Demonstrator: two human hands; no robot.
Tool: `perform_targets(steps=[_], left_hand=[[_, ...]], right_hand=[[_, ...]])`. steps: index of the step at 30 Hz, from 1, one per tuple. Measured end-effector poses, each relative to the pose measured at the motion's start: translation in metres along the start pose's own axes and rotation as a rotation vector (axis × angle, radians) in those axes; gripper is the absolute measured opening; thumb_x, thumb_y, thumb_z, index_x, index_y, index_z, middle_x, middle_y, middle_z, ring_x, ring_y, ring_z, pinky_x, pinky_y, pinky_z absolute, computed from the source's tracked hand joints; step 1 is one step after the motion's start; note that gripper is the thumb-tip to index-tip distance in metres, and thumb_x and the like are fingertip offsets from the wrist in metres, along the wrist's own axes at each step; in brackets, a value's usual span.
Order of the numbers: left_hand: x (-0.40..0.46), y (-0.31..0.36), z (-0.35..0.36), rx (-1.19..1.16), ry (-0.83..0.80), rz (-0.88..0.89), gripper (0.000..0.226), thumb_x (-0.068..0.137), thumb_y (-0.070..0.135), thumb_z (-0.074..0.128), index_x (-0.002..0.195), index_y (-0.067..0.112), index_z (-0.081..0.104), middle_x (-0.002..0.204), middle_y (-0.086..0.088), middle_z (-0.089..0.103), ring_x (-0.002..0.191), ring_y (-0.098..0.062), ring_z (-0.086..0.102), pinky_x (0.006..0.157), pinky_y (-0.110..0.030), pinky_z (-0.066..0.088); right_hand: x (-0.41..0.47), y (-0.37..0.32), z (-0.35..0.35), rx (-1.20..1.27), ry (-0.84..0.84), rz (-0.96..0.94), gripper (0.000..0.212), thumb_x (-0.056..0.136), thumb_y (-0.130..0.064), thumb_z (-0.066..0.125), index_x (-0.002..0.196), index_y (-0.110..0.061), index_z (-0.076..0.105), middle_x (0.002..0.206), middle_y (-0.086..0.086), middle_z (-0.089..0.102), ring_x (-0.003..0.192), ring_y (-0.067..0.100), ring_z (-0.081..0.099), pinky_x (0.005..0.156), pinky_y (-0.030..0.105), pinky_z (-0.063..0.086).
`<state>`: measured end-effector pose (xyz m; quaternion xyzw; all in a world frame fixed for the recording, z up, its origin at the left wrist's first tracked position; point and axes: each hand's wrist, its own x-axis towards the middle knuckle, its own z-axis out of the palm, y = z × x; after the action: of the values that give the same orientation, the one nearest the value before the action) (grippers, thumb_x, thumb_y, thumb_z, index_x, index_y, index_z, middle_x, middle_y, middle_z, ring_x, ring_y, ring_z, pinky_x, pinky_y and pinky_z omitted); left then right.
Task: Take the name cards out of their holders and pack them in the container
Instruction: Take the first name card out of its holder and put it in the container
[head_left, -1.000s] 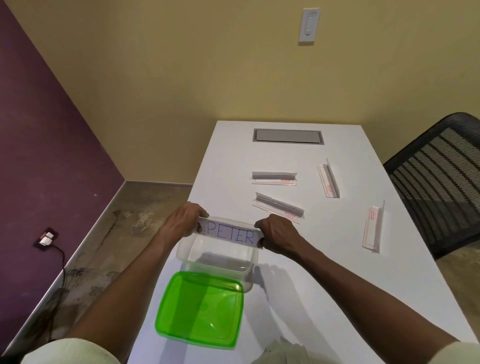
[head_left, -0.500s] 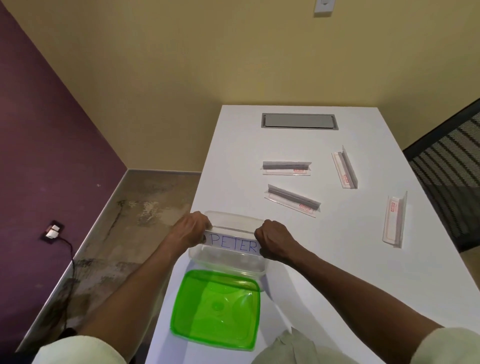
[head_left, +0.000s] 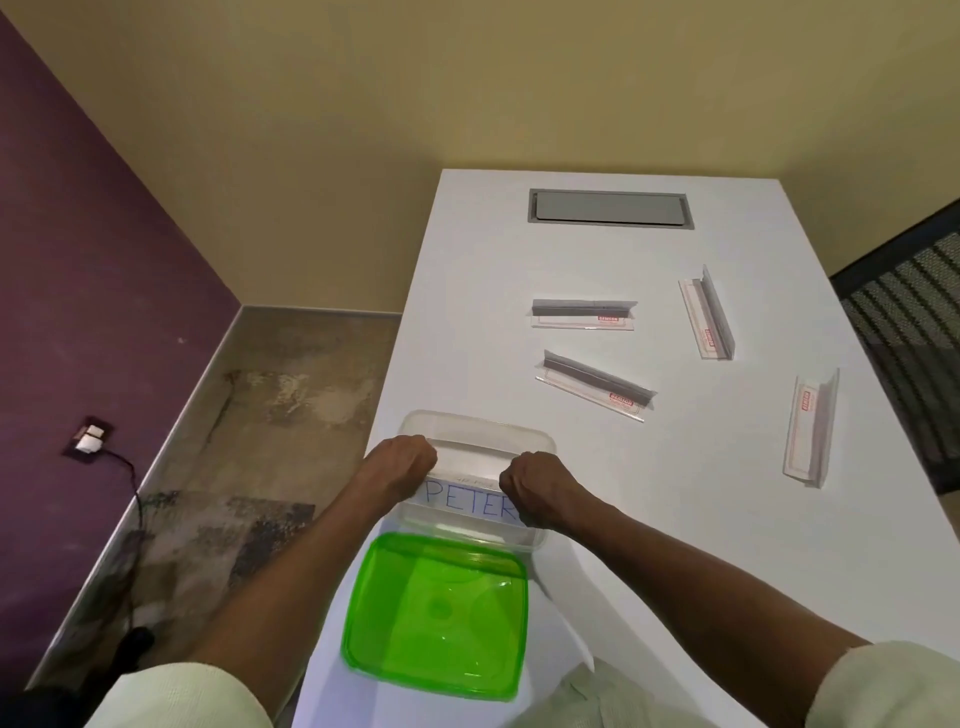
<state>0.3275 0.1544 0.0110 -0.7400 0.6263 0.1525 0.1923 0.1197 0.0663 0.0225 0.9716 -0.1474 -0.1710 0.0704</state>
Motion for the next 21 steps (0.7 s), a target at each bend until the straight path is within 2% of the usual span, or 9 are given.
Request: perform_targets(steps=[2,3,5,11,14,19,21], left_hand=[[0.002,0.002,0.004,0.046,-0.003,0.040,0.031,0.082,-0.003,0.057,0.110,0.008,0.063,0.117,-0.014,0.061,0.106,-0.034,0.062,0.085,-0.041,0.048],[0.003,0.002,0.005,0.057,-0.008,0.053,0.030,0.082,-0.004,0.056,0.109,0.007,0.062,0.117,-0.015,0.061,0.106,-0.034,0.061,0.085,-0.042,0.048],[0.004,0.003,0.008,0.073,-0.024,0.070,0.029,0.081,-0.004,0.058,0.108,0.006,0.063,0.116,-0.016,0.062,0.106,-0.035,0.062,0.086,-0.043,0.049],[0.004,0.004,0.016,0.096,-0.078,0.091,0.030,0.075,-0.005,0.068,0.104,0.003,0.064,0.113,-0.017,0.063,0.103,-0.036,0.065,0.084,-0.043,0.051],[0.003,0.005,0.020,0.101,-0.082,0.101,0.030,0.074,-0.007,0.069,0.103,0.001,0.064,0.112,-0.019,0.063,0.102,-0.037,0.065,0.082,-0.044,0.051],[0.002,0.007,0.022,0.099,-0.085,0.116,0.029,0.074,-0.008,0.070,0.101,-0.001,0.064,0.111,-0.020,0.064,0.101,-0.038,0.066,0.081,-0.044,0.052],[0.001,0.007,0.025,0.097,-0.072,0.120,0.027,0.076,-0.008,0.068,0.102,0.000,0.064,0.111,-0.020,0.064,0.101,-0.037,0.066,0.081,-0.043,0.052]], right_hand=[[0.005,-0.003,0.006,0.074,-0.096,-0.040,0.005,0.069,-0.006,0.063,0.072,-0.010,0.063,0.071,0.012,0.066,0.065,0.029,0.065,0.055,0.027,0.039],[0.009,-0.004,0.010,0.119,-0.116,-0.050,0.012,0.079,-0.002,0.052,0.083,-0.006,0.063,0.083,0.017,0.066,0.077,0.034,0.065,0.061,0.031,0.038],[0.014,-0.005,0.018,0.160,-0.044,-0.043,0.020,0.085,0.001,0.042,0.090,-0.003,0.062,0.093,0.019,0.066,0.086,0.036,0.064,0.065,0.034,0.037],[0.018,-0.010,0.025,0.179,-0.023,-0.084,0.023,0.088,0.002,0.038,0.090,-0.006,0.060,0.096,0.018,0.065,0.087,0.035,0.063,0.066,0.035,0.037],[0.020,-0.013,0.029,0.194,-0.027,-0.104,0.023,0.092,0.000,0.033,0.082,-0.013,0.049,0.097,0.019,0.064,0.087,0.034,0.062,0.065,0.034,0.035],[0.023,-0.017,0.038,0.170,-0.004,-0.103,0.024,0.093,0.000,0.036,0.087,-0.008,0.058,0.093,0.016,0.064,0.083,0.033,0.062,0.062,0.034,0.034],[0.024,-0.018,0.040,0.162,0.005,-0.115,0.026,0.093,0.000,0.035,0.080,-0.011,0.055,0.089,0.014,0.064,0.080,0.033,0.063,0.060,0.034,0.033]])
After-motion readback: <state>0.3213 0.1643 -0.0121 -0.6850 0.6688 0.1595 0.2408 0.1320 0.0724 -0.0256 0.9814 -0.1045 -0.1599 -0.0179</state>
